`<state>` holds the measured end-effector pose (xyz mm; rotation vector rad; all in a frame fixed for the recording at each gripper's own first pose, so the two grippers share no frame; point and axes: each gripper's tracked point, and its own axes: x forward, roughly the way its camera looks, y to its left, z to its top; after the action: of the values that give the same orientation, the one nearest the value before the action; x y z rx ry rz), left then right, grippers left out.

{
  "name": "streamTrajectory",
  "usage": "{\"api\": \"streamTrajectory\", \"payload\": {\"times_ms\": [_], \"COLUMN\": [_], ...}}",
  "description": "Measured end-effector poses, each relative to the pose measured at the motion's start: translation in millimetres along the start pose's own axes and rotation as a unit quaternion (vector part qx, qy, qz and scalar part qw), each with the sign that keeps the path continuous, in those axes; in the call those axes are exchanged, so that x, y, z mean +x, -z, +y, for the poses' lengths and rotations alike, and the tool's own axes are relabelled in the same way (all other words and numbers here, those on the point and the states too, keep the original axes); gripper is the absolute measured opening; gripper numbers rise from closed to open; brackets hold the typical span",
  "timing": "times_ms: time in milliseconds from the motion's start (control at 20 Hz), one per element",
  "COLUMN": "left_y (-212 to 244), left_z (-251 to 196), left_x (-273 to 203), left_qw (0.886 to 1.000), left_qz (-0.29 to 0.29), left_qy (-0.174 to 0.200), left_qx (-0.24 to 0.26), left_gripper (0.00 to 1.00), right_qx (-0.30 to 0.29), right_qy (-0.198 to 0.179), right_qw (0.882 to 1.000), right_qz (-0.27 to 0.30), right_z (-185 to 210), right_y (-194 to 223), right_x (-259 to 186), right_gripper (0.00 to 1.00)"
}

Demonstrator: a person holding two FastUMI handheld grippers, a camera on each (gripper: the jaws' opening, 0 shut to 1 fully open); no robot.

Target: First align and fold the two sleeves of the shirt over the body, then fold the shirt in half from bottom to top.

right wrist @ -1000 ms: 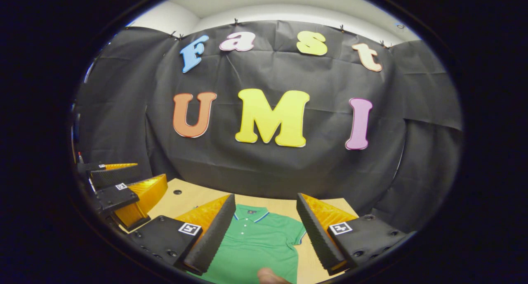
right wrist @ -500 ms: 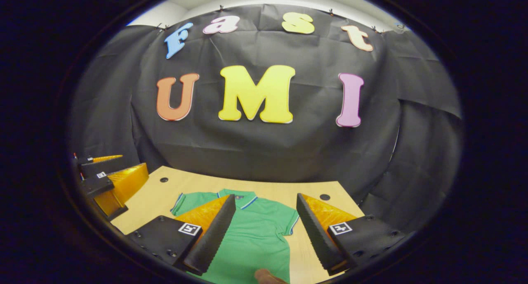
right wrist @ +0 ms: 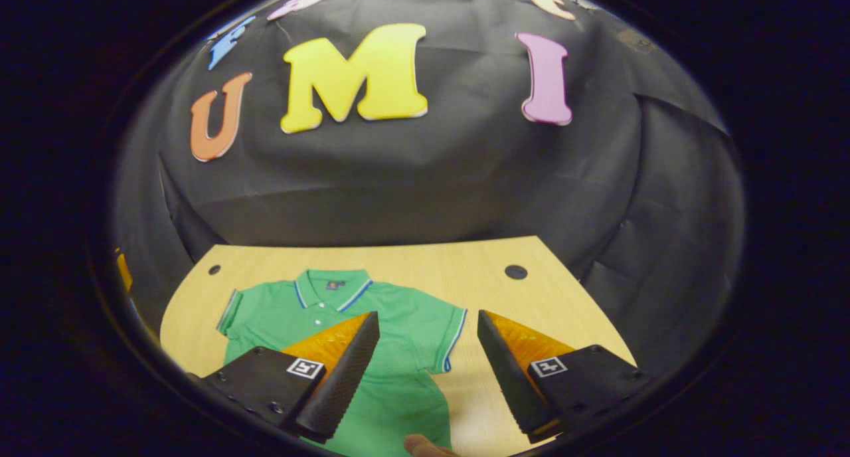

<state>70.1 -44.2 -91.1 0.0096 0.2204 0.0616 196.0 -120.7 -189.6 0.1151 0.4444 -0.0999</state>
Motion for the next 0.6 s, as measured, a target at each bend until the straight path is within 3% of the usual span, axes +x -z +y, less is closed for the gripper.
{"api": "streamTrajectory", "payload": {"times_ms": [350, 600], "left_y": [32, 64], "left_z": [3, 15], "left_x": [19, 18], "left_qw": [0.999, 0.993], "left_qz": [0.046, 0.096], "left_qy": [-0.028, -0.062], "left_qx": [-0.001, 0.001], "left_gripper": [1.0, 1.0], "right_qx": [0.038, 0.033], "right_qy": [0.026, 0.033], "right_qw": [0.994, 0.989], "right_qz": [0.097, 0.143], "right_z": [-28, -24], "right_y": [58, 85], "right_x": [97, 131], "right_gripper": [0.95, 0.94]}}
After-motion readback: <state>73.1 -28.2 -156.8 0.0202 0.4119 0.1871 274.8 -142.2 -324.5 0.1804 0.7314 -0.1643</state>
